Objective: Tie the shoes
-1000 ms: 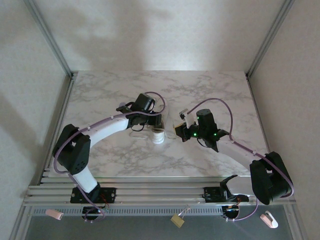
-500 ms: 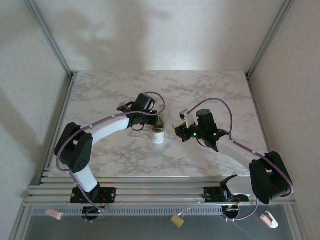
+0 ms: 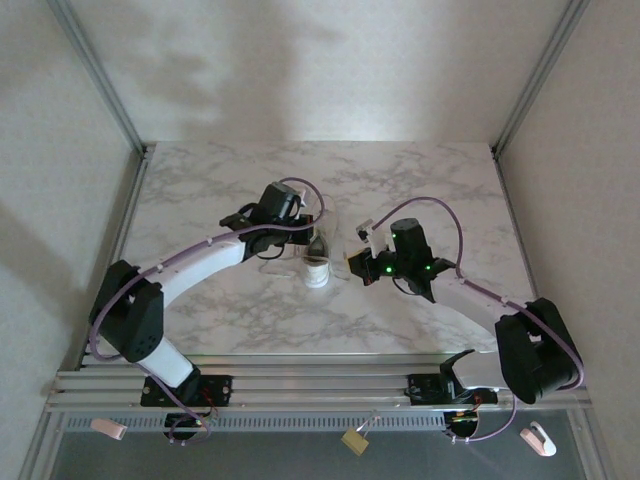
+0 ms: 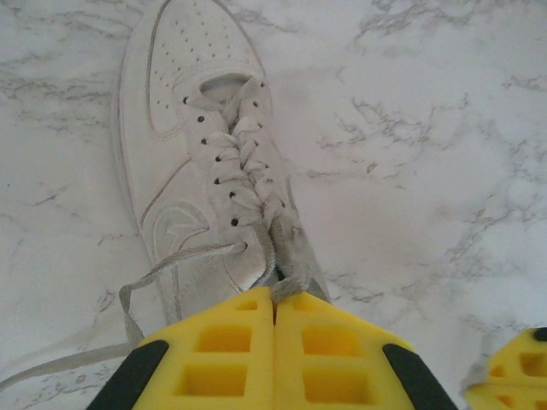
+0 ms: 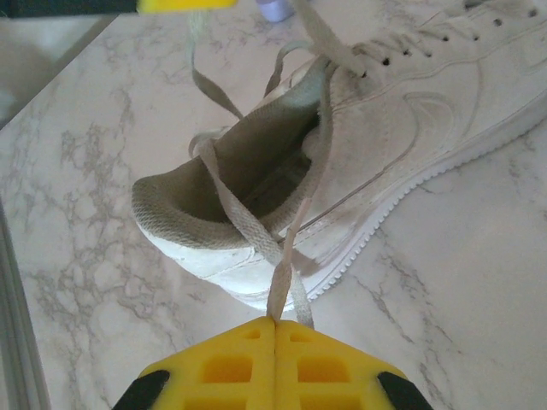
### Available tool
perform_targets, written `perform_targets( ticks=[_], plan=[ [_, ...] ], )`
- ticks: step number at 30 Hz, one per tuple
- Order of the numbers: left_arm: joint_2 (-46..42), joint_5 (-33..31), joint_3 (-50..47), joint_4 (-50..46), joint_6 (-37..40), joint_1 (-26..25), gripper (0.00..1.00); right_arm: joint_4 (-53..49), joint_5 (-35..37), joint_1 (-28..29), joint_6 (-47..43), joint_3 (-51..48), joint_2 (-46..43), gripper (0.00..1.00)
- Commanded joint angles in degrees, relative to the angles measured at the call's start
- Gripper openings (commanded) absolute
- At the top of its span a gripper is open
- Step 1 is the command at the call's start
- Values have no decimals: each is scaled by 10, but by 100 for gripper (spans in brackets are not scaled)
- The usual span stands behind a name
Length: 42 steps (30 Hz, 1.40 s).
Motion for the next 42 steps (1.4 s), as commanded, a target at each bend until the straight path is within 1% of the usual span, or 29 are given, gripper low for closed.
perform_targets(
  ticks=[1, 8, 16, 22, 30, 37, 42],
  plan=[
    [-16, 20, -11, 11, 12, 4, 1, -21, -41, 5, -26, 34, 18, 0],
    [-16, 37, -14, 20, 9, 3, 1, -45, -69, 12, -61, 83, 71, 0],
    [-24, 52, -24, 33, -1, 3, 2, -4, -121, 13, -43, 126, 152, 0],
    [-24, 62, -26, 38, -4, 3, 2, 24, -131, 15, -28, 150, 188, 0],
    [-23, 69, -24, 36, -1, 2, 2, 45, -126, 17, -16, 177, 225, 0],
    [-23, 75, -26, 35, 0, 2, 2, 111, -116, 16, 18, 180, 246, 0],
    [-21, 80, -26, 36, -1, 2, 2, 196, -112, 17, 57, 167, 255, 0]
  ],
)
